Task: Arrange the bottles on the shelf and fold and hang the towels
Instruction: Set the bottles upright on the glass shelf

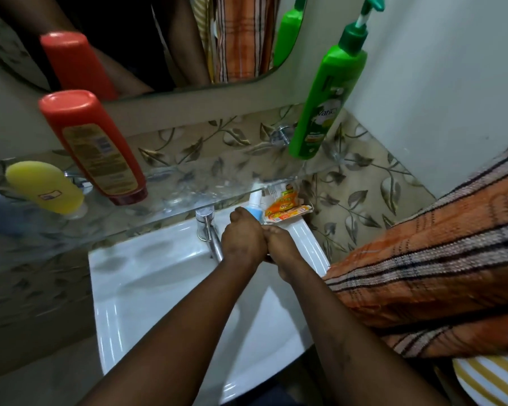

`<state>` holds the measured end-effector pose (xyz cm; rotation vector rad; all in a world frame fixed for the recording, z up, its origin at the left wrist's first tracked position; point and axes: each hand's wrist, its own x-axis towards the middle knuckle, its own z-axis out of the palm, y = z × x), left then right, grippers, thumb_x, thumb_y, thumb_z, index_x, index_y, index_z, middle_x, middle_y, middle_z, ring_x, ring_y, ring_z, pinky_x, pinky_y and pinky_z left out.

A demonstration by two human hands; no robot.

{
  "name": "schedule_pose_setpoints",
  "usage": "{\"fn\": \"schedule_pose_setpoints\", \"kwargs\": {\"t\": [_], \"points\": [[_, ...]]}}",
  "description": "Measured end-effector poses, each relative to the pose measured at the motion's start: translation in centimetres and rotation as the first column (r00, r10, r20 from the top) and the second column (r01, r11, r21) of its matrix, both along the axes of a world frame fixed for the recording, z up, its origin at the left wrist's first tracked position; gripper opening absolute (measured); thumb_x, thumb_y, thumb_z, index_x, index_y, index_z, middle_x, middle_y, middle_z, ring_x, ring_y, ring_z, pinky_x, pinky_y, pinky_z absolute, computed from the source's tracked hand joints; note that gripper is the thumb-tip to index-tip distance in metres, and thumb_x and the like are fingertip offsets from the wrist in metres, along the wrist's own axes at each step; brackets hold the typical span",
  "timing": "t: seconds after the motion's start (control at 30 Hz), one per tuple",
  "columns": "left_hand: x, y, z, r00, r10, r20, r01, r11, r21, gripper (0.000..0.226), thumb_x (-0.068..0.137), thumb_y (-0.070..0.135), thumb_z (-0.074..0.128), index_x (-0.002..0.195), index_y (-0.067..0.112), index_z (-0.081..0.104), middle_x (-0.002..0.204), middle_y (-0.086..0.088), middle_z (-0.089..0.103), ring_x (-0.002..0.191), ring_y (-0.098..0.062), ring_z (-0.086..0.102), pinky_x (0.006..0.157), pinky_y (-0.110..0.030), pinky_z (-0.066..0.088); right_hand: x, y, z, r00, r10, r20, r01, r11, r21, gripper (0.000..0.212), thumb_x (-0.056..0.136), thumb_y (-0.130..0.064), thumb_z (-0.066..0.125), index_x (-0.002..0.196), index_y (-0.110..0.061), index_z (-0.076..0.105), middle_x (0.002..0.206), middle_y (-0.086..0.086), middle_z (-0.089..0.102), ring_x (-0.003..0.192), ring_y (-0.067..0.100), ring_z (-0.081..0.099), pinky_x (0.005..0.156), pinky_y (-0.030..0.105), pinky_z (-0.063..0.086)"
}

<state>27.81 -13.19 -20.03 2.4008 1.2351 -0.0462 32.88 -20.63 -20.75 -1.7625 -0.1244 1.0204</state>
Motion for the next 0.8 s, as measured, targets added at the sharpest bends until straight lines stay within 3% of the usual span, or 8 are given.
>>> {"fn": "schedule_pose_setpoints", "kwargs": {"t": [0.13,0.2,0.27,0.37,0.43,0.6,0.73,0.8], "points": [[-3.1,-1.6,2.4,0.998,-0.063,0.011,0.062,0.998,0.027,0.054,0.090,0.025,0.072,0.132,0.008,0.042,0.125,-0.011,0.055,0.106,-0.033,0.070,0.069,-0.036,0.043,-1.3,-2.0,2.0,0.995,0.085,0.048,-0.087,0.995,0.054,0.018,0.099,-0.007,0.056,0.110,-0.005,0.070,0.087,0.006,0.071,0.072,0.013,0.065,0.060,0.023,0.055],[-4.8,-2.3,3.3,0.989,-0.144,0.020,0.143,0.988,0.055,0.057,0.087,0.025,0.076,0.130,0.012,0.041,0.123,-0.009,0.054,0.104,-0.034,0.069,0.067,-0.036,0.041,-2.2,-3.5,2.7,0.990,0.111,0.082,-0.117,0.991,0.067,0.017,0.096,-0.005,0.060,0.111,-0.005,0.068,0.092,0.014,0.073,0.078,0.015,0.068,0.064,0.025,0.058],[-6.4,-3.0,3.7,0.974,-0.216,0.071,0.212,0.975,0.062,0.053,0.088,0.028,0.073,0.128,0.016,0.039,0.121,-0.007,0.054,0.101,-0.034,0.068,0.065,-0.038,0.042,-2.9,-5.0,2.6,0.988,0.088,0.130,-0.098,0.993,0.070,0.018,0.089,-0.009,0.072,0.106,-0.007,0.067,0.094,0.019,0.071,0.081,0.019,0.069,0.070,0.034,0.062],[-8.2,-3.6,4.5,0.935,-0.275,0.222,0.270,0.961,0.049,0.055,0.086,0.031,0.066,0.132,0.023,0.038,0.121,-0.001,0.053,0.099,-0.032,0.066,0.066,-0.038,0.046,-3.8,-6.5,4.0,0.955,0.018,0.297,-0.038,0.997,0.063,0.037,0.069,-0.031,0.084,0.102,-0.022,0.071,0.096,-0.001,0.074,0.089,0.019,0.074,0.084,0.052,0.064],[-8.6,-3.4,5.5,0.885,-0.278,0.374,0.289,0.957,0.027,0.058,0.086,0.036,0.066,0.136,0.028,0.040,0.124,0.003,0.053,0.100,-0.028,0.065,0.069,-0.038,0.050,-3.8,-6.7,5.9,0.913,-0.013,0.408,-0.024,0.996,0.086,0.044,0.066,-0.036,0.088,0.106,-0.027,0.072,0.101,-0.008,0.076,0.093,0.013,0.074,0.085,0.047,0.063],[-7.5,-1.6,9.7,0.706,-0.181,0.684,0.231,0.973,0.018,0.049,0.088,0.033,0.072,0.133,0.027,0.055,0.114,0.011,0.055,0.095,-0.015,0.064,0.080,-0.042,0.058,-2.3,-5.3,11.8,0.825,-0.107,0.556,-0.039,0.969,0.243,0.037,0.081,-0.015,0.089,0.112,-0.021,0.070,0.098,-0.010,0.076,0.080,-0.006,0.070,0.075,0.018,0.057],[-5.6,0.2,13.2,0.612,-0.189,0.768,0.168,0.980,0.108,0.051,0.087,0.027,0.075,0.134,0.023,0.059,0.120,0.004,0.062,0.099,-0.016,0.065,0.082,-0.037,0.057,-0.7,-3.2,15.1,0.787,-0.181,0.590,-0.037,0.941,0.337,0.046,0.078,-0.020,0.091,0.120,-0.020,0.070,0.109,-0.004,0.078,0.100,0.011,0.075,0.089,0.035,0.061],[-4.7,1.4,14.2,0.579,-0.200,0.791,0.176,0.977,0.118,0.054,0.084,0.025,0.077,0.135,0.023,0.059,0.122,0.002,0.066,0.101,-0.016,0.067,0.085,-0.039,0.059,0.2,-2.2,16.2,0.754,-0.208,0.623,-0.038,0.933,0.358,0.045,0.077,-0.023,0.090,0.117,-0.023,0.068,0.111,-0.006,0.077,0.104,0.011,0.074,0.092,0.040,0.061]]}}
